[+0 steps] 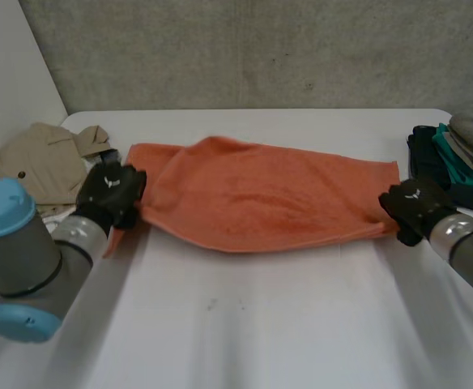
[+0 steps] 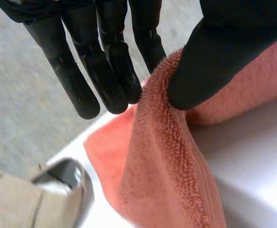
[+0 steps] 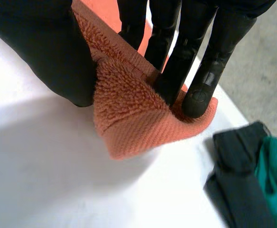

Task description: Fold the laundry.

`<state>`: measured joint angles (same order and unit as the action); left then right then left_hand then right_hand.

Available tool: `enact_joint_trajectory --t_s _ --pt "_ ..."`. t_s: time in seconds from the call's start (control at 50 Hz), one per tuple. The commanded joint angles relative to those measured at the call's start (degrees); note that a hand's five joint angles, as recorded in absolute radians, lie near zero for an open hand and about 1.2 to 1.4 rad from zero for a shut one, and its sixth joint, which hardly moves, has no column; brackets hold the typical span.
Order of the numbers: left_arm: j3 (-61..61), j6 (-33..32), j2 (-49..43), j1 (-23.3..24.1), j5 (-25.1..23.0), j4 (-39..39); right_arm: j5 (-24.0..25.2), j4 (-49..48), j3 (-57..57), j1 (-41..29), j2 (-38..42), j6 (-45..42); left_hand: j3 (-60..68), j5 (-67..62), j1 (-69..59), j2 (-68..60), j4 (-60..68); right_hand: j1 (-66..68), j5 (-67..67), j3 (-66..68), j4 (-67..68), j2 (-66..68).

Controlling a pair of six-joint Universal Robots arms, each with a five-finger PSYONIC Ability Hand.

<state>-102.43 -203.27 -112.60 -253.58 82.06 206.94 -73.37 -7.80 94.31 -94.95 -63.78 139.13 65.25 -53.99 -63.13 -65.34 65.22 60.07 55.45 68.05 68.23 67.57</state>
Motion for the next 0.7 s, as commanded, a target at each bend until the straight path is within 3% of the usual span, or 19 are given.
enact_joint_trajectory --t_s 0.02,0.22,0.42,0.7 --pt "-1.37 -4.07 -0.77 -2.35 -0.41 -0.84 1.92 2.18 2.81 4.6 -3.63 1.05 -18.68 17.42 16.56 18.77 -18.65 19.93 14.55 11.95 11.77 12.43" --pt "-1.45 -3.63 -3.33 -5.43 -2.26 -1.71 1.04 2.53 2.55 6.36 -3.54 3.16 -34.0 32.74 31.88 34.09 -33.97 19.93 14.55 11.95 11.77 12.43" --pt "-4.7 -3.1 1.23 -5.52 -4.1 -8.04 1.39 2.44 3.42 6.36 -3.36 3.16 -36.37 35.1 34.25 36.45 -36.33 19.93 14.55 11.95 11.77 12.43" --pt "-4.88 -3.19 -1.04 -5.78 -5.42 -6.55 2.09 2.44 3.78 6.36 -3.1 3.08 -33.68 32.42 31.56 33.77 -33.64 19.93 14.55 11.95 11.77 12.43"
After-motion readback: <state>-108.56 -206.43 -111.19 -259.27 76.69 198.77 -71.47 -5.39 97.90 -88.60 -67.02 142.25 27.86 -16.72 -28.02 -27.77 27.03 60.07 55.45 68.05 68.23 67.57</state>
